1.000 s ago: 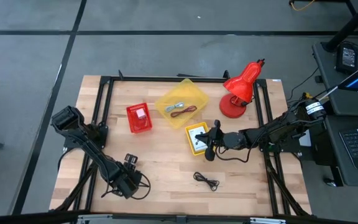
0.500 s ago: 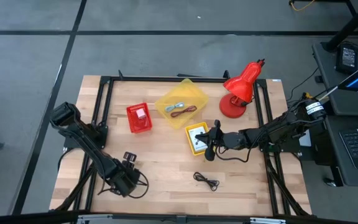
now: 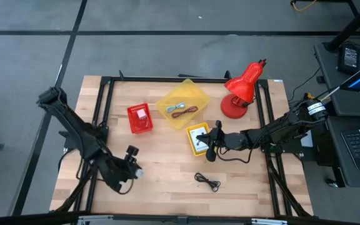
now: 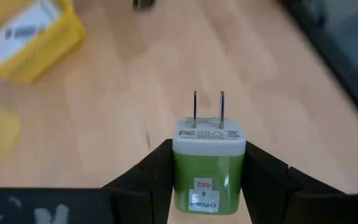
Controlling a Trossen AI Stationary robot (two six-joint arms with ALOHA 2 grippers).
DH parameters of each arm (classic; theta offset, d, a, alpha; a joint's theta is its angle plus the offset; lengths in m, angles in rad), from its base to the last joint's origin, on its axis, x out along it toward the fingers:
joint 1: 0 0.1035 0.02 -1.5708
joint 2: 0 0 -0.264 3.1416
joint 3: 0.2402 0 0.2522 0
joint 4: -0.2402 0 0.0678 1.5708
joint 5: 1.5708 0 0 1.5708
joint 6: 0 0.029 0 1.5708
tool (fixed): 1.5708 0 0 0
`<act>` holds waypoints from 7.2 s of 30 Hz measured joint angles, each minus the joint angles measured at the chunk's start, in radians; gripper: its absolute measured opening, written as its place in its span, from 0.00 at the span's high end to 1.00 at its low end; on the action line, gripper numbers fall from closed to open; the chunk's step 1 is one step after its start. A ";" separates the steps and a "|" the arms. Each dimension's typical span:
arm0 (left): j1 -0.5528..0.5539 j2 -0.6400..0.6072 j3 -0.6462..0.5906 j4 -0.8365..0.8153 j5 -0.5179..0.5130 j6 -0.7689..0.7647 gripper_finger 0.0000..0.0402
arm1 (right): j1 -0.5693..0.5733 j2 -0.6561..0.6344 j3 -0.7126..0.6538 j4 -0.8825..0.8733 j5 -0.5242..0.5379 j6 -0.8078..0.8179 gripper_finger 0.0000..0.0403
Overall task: Pick and place items into bin
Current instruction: Put the green charger adapter into the red bin, then put the black charger cable into the big yellow bin
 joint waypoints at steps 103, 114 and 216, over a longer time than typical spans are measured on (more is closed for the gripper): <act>0.842 -0.157 -0.167 -0.202 0.025 -0.304 0.64 | 0.019 0.162 0.001 0.495 0.000 -0.360 0.99; 0.872 -0.014 -0.167 -0.190 0.068 -0.175 0.62 | 0.017 0.162 0.001 0.494 0.000 -0.370 0.99; 0.273 -0.367 -0.522 0.868 -0.012 0.373 0.99 | 0.386 0.293 0.945 -1.428 -0.223 0.730 1.00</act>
